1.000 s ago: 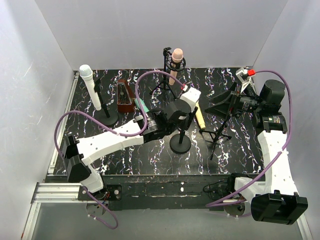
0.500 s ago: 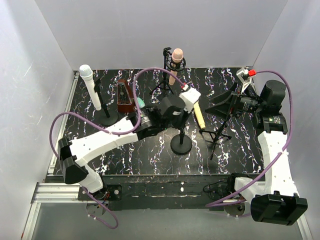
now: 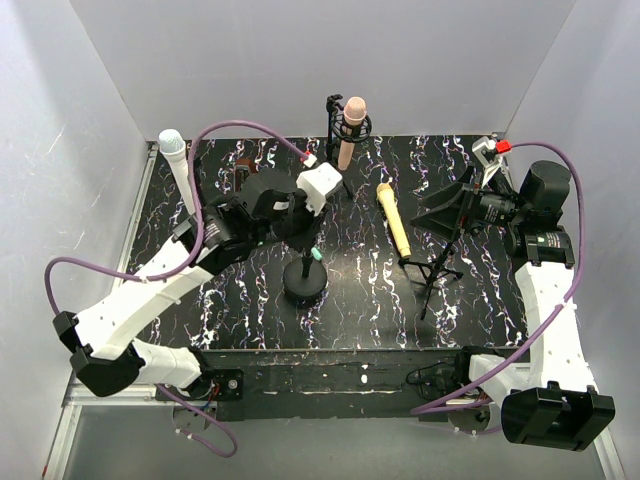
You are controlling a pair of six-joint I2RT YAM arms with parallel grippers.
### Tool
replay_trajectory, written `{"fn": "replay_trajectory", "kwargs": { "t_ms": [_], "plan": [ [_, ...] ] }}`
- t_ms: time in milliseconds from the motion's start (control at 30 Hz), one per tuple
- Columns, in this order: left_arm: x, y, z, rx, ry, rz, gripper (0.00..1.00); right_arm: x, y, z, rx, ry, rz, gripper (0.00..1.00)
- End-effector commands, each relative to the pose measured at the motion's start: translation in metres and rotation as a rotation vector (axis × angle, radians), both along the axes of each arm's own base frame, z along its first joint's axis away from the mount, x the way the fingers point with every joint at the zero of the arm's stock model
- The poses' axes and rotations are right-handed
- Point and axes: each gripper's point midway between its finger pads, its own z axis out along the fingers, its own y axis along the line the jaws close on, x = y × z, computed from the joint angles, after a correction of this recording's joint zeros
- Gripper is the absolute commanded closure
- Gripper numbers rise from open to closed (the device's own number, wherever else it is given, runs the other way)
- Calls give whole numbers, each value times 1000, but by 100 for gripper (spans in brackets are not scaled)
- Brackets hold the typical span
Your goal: Attach the microphones to the stand
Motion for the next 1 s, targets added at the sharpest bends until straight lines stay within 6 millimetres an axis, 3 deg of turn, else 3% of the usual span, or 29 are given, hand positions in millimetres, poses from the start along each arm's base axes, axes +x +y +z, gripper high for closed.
{"fn": "replay_trajectory", "kwargs": {
  "t_ms": [0, 267, 467, 567, 800, 967],
  "plan": [
    [-12, 12, 10, -6, -25, -55, 100, -4, 0, 3, 3, -24, 16, 9],
    [-30, 11, -8, -10, 28, -147, 100, -5, 0, 2, 3, -24, 14, 9],
    [-34, 13, -20, -23, 49, -142, 100, -4, -1, 1, 3, -19, 11, 9],
    [-33, 10, -23, -34, 65, -132, 95, -4, -1, 2, 4, -21, 14, 9],
    [-30, 8, -25, -52, 92, -92, 61, -4, -1, 2, 3, -22, 16, 9],
    [-33, 8, -9, -145, 106, -45, 32, -4, -1, 3, 0, -29, 21, 9]
  ]
}}
